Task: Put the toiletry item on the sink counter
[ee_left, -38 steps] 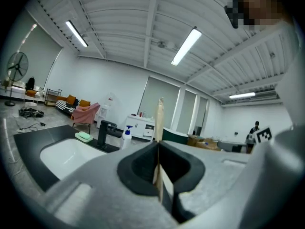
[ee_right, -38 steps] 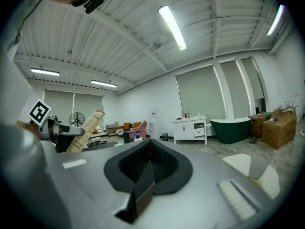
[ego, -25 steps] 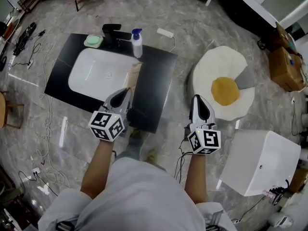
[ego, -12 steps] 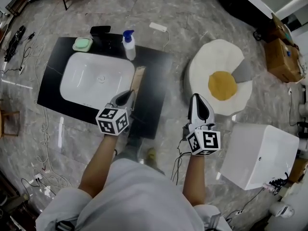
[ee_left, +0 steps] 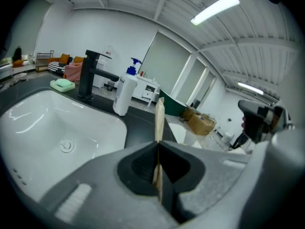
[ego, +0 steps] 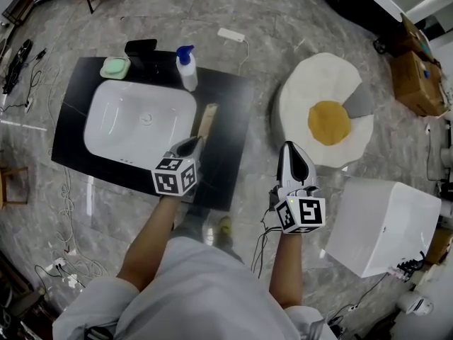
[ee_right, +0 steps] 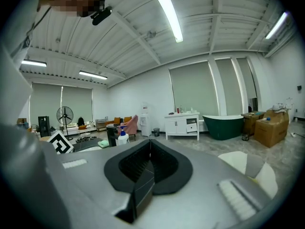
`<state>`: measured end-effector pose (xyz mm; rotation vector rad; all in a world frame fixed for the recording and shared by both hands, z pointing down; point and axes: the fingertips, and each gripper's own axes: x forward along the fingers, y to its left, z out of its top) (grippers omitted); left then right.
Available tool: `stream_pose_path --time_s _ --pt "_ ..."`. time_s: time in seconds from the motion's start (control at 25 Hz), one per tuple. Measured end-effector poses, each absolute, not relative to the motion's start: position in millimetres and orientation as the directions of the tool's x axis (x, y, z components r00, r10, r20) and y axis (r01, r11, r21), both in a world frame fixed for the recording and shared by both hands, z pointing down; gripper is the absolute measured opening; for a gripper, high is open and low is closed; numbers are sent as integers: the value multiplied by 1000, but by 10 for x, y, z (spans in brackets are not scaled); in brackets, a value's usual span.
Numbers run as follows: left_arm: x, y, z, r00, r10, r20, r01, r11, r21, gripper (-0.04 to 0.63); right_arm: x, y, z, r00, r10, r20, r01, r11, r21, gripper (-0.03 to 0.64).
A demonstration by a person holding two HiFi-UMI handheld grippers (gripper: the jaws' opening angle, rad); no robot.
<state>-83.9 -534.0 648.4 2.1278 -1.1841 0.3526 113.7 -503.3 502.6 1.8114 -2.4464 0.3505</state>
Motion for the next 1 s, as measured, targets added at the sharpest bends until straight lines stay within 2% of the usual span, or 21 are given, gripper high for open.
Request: stream_pose_path --time_s 0.72,1.0 --pt "-860 -5456 6989 508 -603 614 -860 -323 394 3 1209 -5026 5276 -278 -929 245 -958 248 -144 3" --pt "-898 -5453 7060 493 -594 636 -870 -348 350 35 1218 -5016 5292 -272 -928 257 -960 241 -143 3"
